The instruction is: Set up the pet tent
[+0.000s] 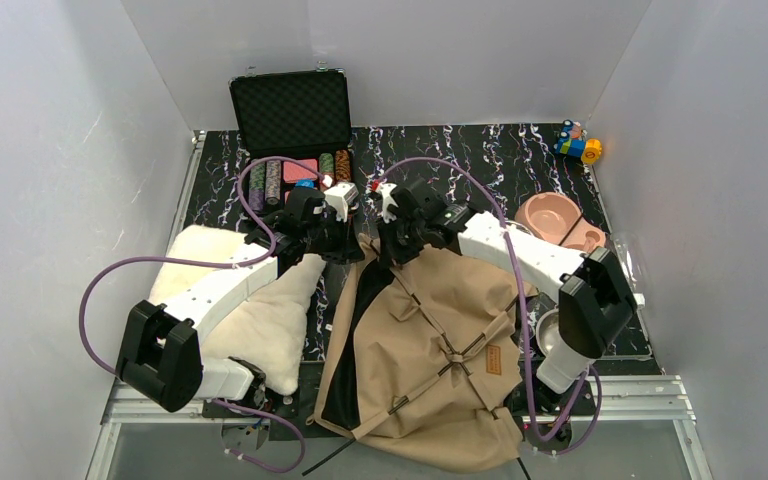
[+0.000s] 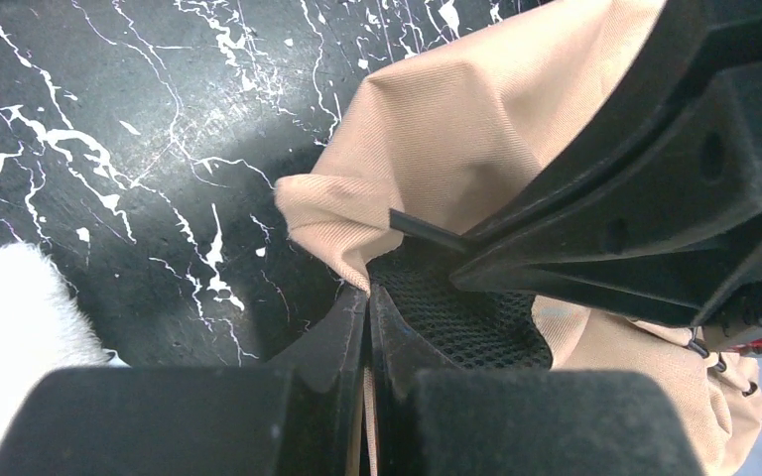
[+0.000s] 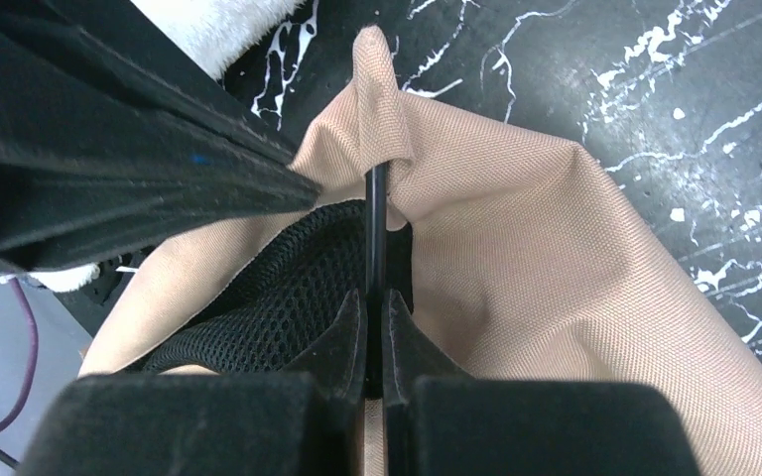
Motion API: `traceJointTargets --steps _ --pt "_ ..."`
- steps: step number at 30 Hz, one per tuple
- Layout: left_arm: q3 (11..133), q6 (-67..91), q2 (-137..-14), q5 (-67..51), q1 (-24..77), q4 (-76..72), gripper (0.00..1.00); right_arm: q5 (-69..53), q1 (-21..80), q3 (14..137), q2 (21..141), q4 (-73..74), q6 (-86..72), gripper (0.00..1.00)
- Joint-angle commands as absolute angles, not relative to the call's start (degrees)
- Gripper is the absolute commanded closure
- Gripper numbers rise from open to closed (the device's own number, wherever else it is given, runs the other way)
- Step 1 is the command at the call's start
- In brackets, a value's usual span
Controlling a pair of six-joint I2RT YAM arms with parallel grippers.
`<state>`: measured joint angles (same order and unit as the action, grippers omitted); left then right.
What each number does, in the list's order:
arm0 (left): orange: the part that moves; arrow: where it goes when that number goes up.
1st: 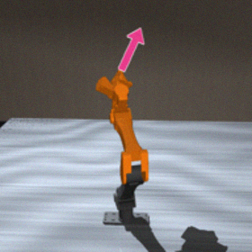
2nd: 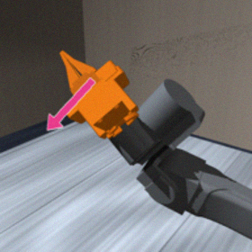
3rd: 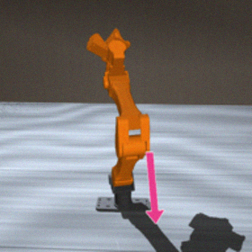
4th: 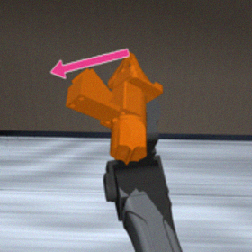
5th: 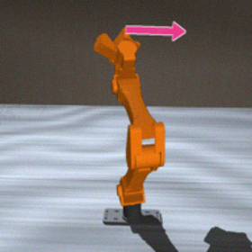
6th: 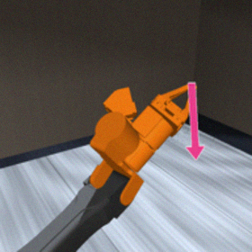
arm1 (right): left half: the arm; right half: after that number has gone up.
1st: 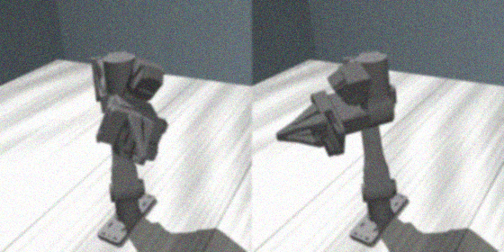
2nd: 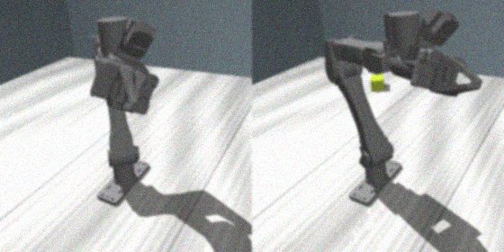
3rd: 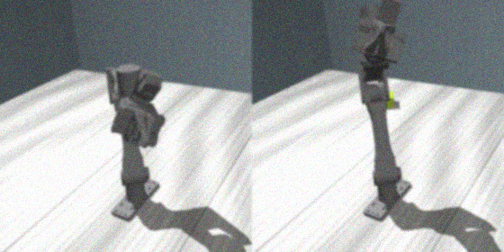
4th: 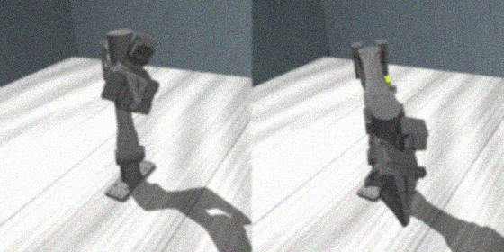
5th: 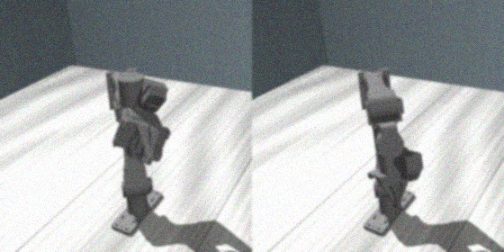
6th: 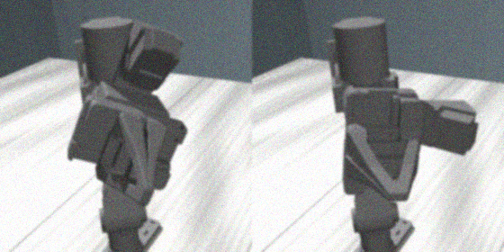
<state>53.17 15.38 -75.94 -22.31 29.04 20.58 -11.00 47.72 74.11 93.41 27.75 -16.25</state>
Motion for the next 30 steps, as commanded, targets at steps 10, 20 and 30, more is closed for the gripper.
traceJointTargets --steps 10,20,30 --pt "55.82 12.22 -76.27 -16.06 28.83 24.05 1.00 -13.02 48.18 81.42 94.64 26.80 -12.95 0.72" --pt "57.16 13.75 -78.49 -14.82 25.86 25.34 1.00 -11.58 48.16 75.10 82.40 32.90 -12.38 0.35" --pt "57.39 14.30 -79.15 -14.46 25.52 25.57 1.00 -9.80 49.79 54.74 59.07 45.09 -25.68 0.35"
